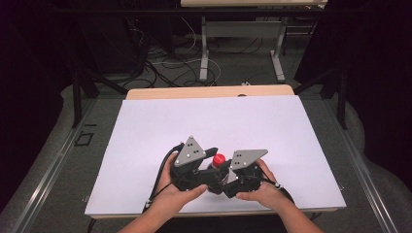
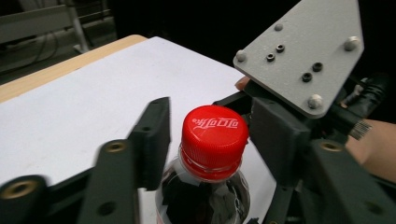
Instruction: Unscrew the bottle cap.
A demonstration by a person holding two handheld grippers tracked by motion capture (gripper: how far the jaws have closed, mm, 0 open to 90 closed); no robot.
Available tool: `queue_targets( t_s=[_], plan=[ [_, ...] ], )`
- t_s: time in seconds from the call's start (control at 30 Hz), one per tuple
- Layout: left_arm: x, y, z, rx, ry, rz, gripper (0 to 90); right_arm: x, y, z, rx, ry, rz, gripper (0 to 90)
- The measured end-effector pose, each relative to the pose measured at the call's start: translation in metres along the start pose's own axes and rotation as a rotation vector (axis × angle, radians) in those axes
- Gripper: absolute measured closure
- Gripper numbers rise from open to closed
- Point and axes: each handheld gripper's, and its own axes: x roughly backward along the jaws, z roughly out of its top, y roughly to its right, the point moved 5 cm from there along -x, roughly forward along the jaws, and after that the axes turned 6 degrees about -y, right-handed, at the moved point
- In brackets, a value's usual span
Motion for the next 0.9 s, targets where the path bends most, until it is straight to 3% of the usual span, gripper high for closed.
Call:
queue_targets(
  t_s=[0.2, 0.4, 0.47, 0.53, 0.63, 0.73, 0.83, 0.9],
  plan=[
    [0.018, -0.011, 0.006, -0.063, 0.014, -0.193, 39.5, 0.0, -0.002, 0.0, 0.014, 0.005, 0.024, 29.1],
    [0.016, -0.016, 0.002, -0.125, -0.024, -0.28, 41.8, 0.0, -0.007, 0.003, 0.043, 0.012, 0.047, 29.1],
    [0.013, -0.016, -0.001, -0.147, -0.034, -0.312, 45.3, 0.0, -0.009, 0.002, 0.049, 0.007, 0.055, 29.1],
    [0.011, -0.016, -0.003, -0.14, -0.052, -0.34, 52.6, -0.001, -0.01, 0.002, 0.061, -0.006, 0.069, 29.1],
    [0.011, -0.019, -0.005, -0.142, -0.07, -0.34, 60.2, -0.003, -0.014, 0.001, 0.073, -0.014, 0.083, 29.1],
    [0.012, -0.018, -0.005, -0.147, -0.064, -0.308, 60.8, -0.004, -0.013, 0.001, 0.07, -0.015, 0.08, 29.1],
    [0.01, -0.017, -0.004, -0.122, -0.046, -0.253, 61.0, -0.004, -0.011, 0.002, 0.06, -0.007, 0.061, 29.1],
    [0.009, -0.016, -0.004, -0.089, -0.035, -0.187, 61.1, -0.003, -0.008, 0.002, 0.042, -0.011, 0.043, 29.2]
  ],
)
